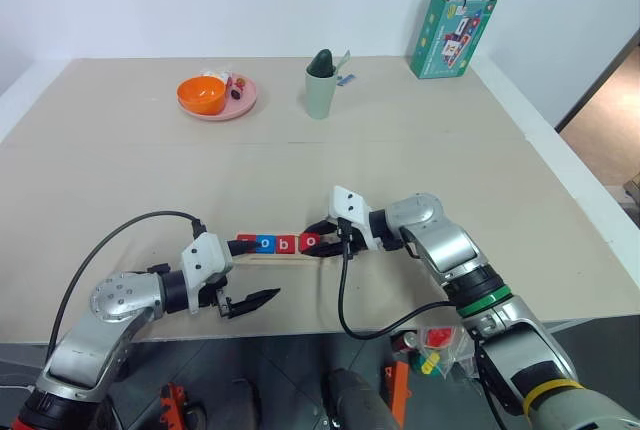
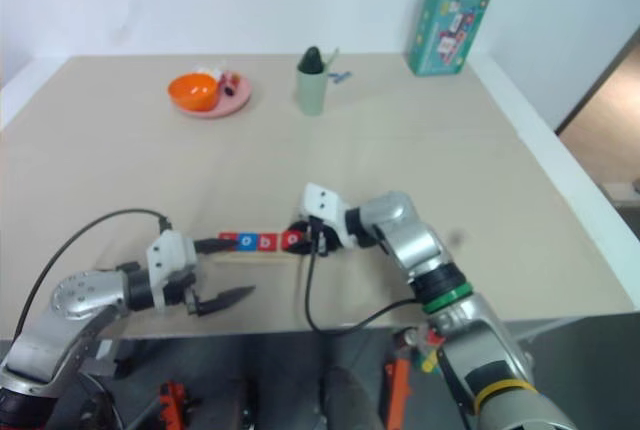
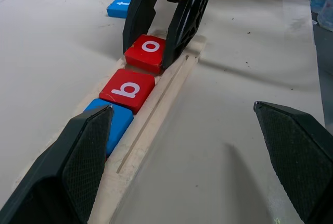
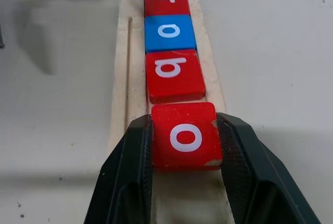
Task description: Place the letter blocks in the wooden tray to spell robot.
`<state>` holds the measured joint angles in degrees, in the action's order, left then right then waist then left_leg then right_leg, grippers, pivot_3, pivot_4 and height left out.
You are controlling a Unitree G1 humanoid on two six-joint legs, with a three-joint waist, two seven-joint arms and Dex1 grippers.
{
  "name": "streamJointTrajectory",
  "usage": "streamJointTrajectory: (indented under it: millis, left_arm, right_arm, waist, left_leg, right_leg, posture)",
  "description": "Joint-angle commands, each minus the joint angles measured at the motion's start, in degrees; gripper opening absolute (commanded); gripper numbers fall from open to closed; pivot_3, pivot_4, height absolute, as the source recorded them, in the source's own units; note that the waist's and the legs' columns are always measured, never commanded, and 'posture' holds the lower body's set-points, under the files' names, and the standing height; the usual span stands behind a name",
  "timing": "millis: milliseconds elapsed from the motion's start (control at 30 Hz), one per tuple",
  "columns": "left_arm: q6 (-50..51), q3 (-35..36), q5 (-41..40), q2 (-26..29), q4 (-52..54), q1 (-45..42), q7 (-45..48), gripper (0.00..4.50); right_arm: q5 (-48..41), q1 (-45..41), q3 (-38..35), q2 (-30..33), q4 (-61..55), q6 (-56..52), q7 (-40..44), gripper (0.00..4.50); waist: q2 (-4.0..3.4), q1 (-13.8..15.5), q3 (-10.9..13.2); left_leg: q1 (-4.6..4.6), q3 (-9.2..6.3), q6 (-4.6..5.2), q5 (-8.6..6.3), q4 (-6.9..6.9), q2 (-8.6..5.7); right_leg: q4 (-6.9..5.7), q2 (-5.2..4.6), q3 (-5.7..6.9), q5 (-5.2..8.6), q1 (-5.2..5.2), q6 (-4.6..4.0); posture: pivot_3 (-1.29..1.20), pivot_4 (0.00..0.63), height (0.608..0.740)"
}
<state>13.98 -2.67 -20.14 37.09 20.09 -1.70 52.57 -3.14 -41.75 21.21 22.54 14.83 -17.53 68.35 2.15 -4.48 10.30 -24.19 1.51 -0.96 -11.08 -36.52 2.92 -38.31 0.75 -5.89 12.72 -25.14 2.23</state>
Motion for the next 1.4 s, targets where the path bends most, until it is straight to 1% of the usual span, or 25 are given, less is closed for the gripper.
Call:
streamJointTrajectory:
  millis: [33,433,733,767,800,933,1000,1133,1267,1333,1400]
  left_arm:
    - [-1.19,0.18,0.35,0.06,0.98,0.21,-0.01,4.50]
    - [-1.56,-0.05,1.15,-0.01,0.79,0.45,0.45,4.50]
    - [-1.70,-0.22,1.44,0.12,0.76,0.63,0.66,4.50]
    - [-1.72,-0.24,1.47,0.13,0.72,0.64,0.68,4.50]
    - [-1.75,-0.25,1.49,0.15,0.71,0.67,0.72,4.50]
    - [-2.18,-0.35,2.00,0.47,0.31,0.73,1.17,4.50]
    - [-2.25,-0.33,2.02,0.42,0.15,0.64,1.32,4.50]
    - [-2.48,-0.28,2.17,0.37,-0.13,0.44,1.54,4.50]
    - [-2.52,0.10,1.44,0.00,0.28,0.23,1.84,4.50]
    - [-2.25,0.20,0.79,0.13,0.65,0.25,2.35,4.50]
    - [-2.30,0.27,0.75,0.46,0.66,0.18,2.73,4.50]
  right_arm:
    - [-0.12,-1.49,0.29,-0.54,-0.75,0.69,0.35,1.20]
    - [0.41,-1.97,0.49,-0.99,0.91,2.04,-0.07,1.20]
    - [-0.19,-2.25,0.38,-1.70,1.55,0.15,0.08,1.20]
    - [-0.22,-2.26,0.37,-1.70,1.47,0.01,0.12,1.70]
    - [-0.31,-2.23,0.33,-1.71,1.30,-0.35,0.11,2.30]
    - [-1.04,-2.04,-0.38,-1.61,0.01,-1.38,-0.16,3.62]
    - [-1.61,-2.16,-1.10,-1.72,-0.79,-2.09,-0.67,4.43]
    - [-4.06,-3.79,-5.23,-2.84,-2.40,-5.45,-4.77,4.43]
    - [-3.06,-5.66,-10.45,-3.43,-1.61,-8.70,-14.59,4.43]
    - [-1.47,-5.47,-12.12,-3.46,-1.64,-9.43,-19.88,4.43]
    - [1.50,-4.07,-12.96,-3.68,-3.01,-11.94,-26.91,4.43]
  waist:
    - [0.00,0.00,0.00]
    - [0.00,0.00,0.00]
    - [0.00,0.00,0.00]
    - [0.00,0.00,0.00]
    - [0.00,0.00,0.00]
    - [0.00,0.00,0.00]
    - [0.00,0.00,0.00]
    - [0.00,0.00,0.00]
    - [0.00,0.01,0.00]
    - [0.01,0.01,-0.01]
    - [0.01,0.01,-0.01]
  left_leg:
    - [0.00,0.00,0.00,0.00,0.00,0.00]
    - [0.00,0.01,0.00,0.00,0.00,0.00]
    - [0.01,0.00,0.00,0.00,0.00,0.00]
    - [0.01,0.00,0.00,0.00,0.00,0.00]
    - [0.01,0.00,0.00,0.00,0.00,0.00]
    - [0.01,0.00,0.00,0.00,0.00,0.00]
    - [0.00,0.01,0.00,0.00,0.00,0.00]
    - [0.00,0.01,0.00,0.00,0.00,0.00]
    - [-0.02,0.01,0.00,0.00,0.00,0.00]
    - [-0.02,0.01,-0.01,0.00,0.00,0.00]
    - [-0.02,0.02,-0.01,0.00,0.00,0.00]
  right_leg:
    - [0.00,0.00,0.00,0.00,0.00,-0.01]
    - [0.00,0.00,-0.01,0.00,0.00,-0.01]
    - [0.00,0.00,0.00,0.00,0.00,-0.02]
    - [0.00,0.00,0.00,0.00,0.00,-0.02]
    - [0.00,0.00,0.00,0.00,0.00,-0.02]
    - [0.00,-0.01,0.00,0.00,0.00,-0.01]
    - [0.00,0.00,0.00,0.00,0.00,-0.02]
    - [0.00,0.00,-0.01,0.00,-0.02,-0.03]
    - [0.00,-0.01,0.00,-0.01,-0.03,-0.03]
    - [0.00,-0.01,0.00,-0.01,-0.02,-0.03]
    - [0.01,-0.02,0.00,0.00,-0.02,-0.02]
  posture:
    - [0.00,0.150,0.740]
    - [0.00,0.150,0.740]
    - [0.00,0.150,0.740]
    - [0.00,0.150,0.740]
    - [0.00,0.150,0.740]
    - [0.00,0.150,0.740]
    - [0.00,0.150,0.740]
    - [0.00,0.150,0.740]
    - [0.00,0.150,0.740]
    - [0.00,0.150,0.740]
    - [0.00,0.150,0.740]
